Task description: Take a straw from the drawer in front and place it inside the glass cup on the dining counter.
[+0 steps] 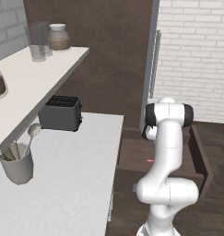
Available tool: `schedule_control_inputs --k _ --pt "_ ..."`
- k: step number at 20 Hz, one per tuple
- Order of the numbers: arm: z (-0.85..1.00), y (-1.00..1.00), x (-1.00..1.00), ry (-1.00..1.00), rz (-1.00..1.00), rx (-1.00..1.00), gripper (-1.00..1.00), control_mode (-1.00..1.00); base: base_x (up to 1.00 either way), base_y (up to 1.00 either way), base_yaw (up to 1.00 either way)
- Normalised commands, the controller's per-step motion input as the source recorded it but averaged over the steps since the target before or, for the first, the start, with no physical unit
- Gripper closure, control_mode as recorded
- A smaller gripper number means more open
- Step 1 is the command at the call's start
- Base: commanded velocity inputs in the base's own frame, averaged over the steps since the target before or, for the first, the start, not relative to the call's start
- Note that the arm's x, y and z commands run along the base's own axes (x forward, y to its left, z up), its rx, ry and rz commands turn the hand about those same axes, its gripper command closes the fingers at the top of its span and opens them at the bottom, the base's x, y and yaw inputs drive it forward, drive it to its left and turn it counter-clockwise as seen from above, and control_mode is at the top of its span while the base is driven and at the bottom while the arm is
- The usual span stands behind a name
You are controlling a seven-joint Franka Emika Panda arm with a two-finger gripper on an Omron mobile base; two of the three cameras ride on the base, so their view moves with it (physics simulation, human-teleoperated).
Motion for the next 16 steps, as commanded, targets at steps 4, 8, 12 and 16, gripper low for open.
schedule_control_inputs --k 4,8,12,16 --pt "-0.46 0.0 -0.47 -0.2 0.0 0.0 -1.0 -1.0 0.0 0.0 0.0" --pt "-0.52 0.0 -0.4 -0.19 0.0 0.0 -1.0 -1.0 0.0 0.0 0.0" --pt "-0.59 0.0 -0.31 -0.16 0.0 0.0 -1.0 -1.0 0.0 0.0 0.0" --pt "-0.65 0.0 -0.29 -0.13 0.0 0.0 -1.0 -1.0 0.0 0.0 0.0"
